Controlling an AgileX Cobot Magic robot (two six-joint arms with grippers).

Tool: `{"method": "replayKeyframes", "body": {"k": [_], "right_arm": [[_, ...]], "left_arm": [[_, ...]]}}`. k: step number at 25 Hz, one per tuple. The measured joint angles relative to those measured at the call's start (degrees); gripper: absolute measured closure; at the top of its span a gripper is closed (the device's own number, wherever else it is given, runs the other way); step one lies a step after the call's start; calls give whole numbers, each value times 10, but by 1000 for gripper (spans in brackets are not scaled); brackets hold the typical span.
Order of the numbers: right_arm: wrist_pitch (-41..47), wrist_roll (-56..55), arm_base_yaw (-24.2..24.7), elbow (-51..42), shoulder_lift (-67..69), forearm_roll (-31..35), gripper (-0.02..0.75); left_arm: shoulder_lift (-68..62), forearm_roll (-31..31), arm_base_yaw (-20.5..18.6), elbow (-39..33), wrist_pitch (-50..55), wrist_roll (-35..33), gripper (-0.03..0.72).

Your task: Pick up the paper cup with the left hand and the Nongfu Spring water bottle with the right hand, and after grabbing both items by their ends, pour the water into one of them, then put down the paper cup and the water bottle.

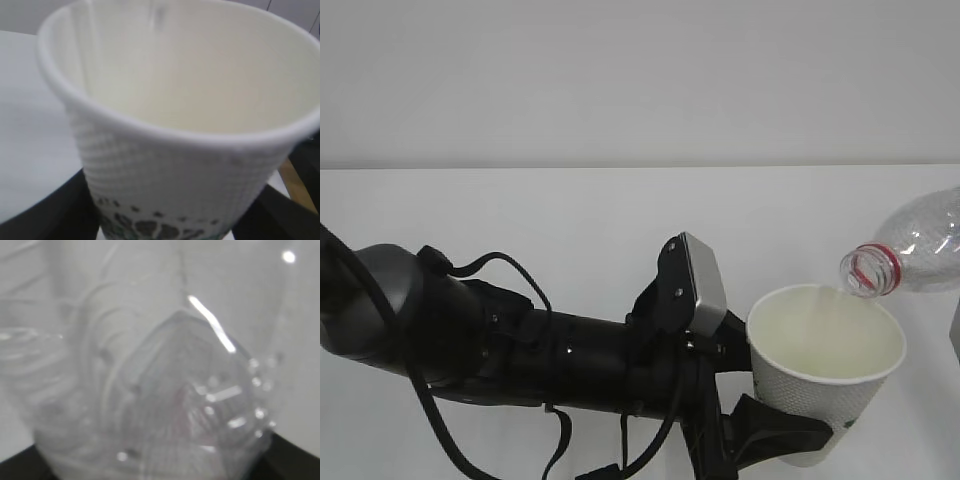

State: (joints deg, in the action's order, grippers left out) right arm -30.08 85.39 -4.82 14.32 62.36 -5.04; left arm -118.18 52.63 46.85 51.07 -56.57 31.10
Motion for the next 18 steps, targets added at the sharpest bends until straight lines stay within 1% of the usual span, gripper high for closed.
{"method": "replayKeyframes", "body": {"k": [18], "right_arm": [[0, 4, 0, 0, 0, 1, 253]], "left_arm": [[0, 0, 0, 0, -7, 0, 175]]}}
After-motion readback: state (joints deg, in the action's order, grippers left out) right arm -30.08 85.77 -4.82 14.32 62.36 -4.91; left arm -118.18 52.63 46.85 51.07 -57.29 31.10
